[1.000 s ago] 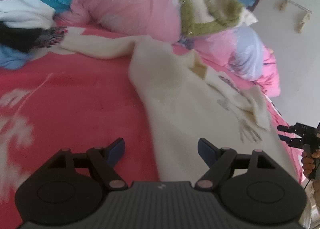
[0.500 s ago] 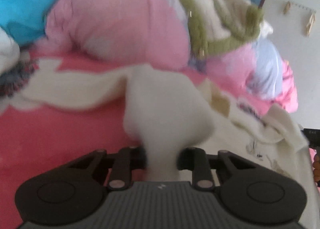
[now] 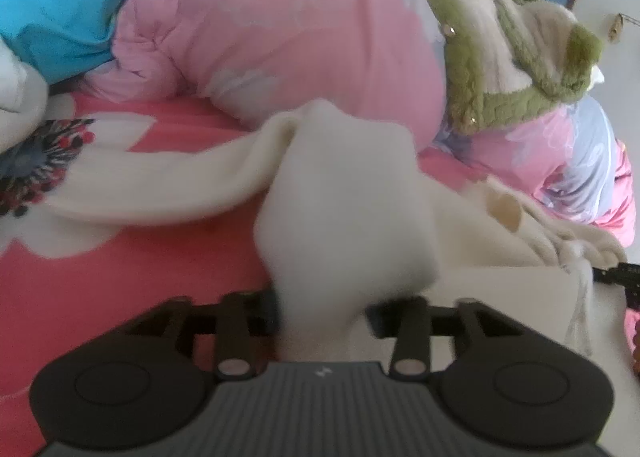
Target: Fold clothes
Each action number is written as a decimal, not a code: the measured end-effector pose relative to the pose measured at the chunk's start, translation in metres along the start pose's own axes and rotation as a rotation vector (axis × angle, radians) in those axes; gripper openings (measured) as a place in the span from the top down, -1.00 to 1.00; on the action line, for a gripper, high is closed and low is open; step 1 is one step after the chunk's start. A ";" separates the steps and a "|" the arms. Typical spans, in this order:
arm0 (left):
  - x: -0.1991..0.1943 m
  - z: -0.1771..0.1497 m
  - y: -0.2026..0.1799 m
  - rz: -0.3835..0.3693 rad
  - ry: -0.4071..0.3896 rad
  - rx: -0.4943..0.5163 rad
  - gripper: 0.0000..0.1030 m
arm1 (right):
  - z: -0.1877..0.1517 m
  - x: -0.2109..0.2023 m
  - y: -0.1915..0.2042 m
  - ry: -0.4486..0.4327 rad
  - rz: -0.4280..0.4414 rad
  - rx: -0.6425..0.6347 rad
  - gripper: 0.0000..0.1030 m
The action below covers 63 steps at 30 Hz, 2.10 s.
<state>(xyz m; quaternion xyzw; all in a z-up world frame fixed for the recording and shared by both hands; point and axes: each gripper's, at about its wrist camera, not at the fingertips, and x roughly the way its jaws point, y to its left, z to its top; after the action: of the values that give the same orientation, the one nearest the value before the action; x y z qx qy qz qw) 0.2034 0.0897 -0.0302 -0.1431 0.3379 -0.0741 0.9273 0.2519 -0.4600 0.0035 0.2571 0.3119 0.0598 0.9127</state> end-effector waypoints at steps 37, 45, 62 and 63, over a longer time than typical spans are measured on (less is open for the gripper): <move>-0.212 -0.259 -0.184 -0.128 -0.063 0.851 -0.04 | -0.248 -0.280 0.027 0.080 0.157 -0.306 0.48; -0.216 -0.260 -0.172 -0.147 -0.093 0.813 -0.02 | -0.282 -0.248 0.074 0.180 0.212 -0.437 0.50; -0.210 -0.254 -0.147 -0.165 -0.158 0.691 -0.02 | -0.339 -0.229 0.155 0.089 0.138 -1.092 0.48; -0.209 -0.253 -0.145 -0.166 -0.159 0.677 -0.01 | -0.342 -0.227 0.158 0.082 0.137 -1.124 0.48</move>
<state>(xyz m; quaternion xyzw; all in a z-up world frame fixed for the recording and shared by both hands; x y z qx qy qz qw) -0.1257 -0.0536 -0.0425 0.1401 0.2082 -0.2455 0.9364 -0.1269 -0.2371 -0.0245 -0.2510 0.2500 0.2856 0.8905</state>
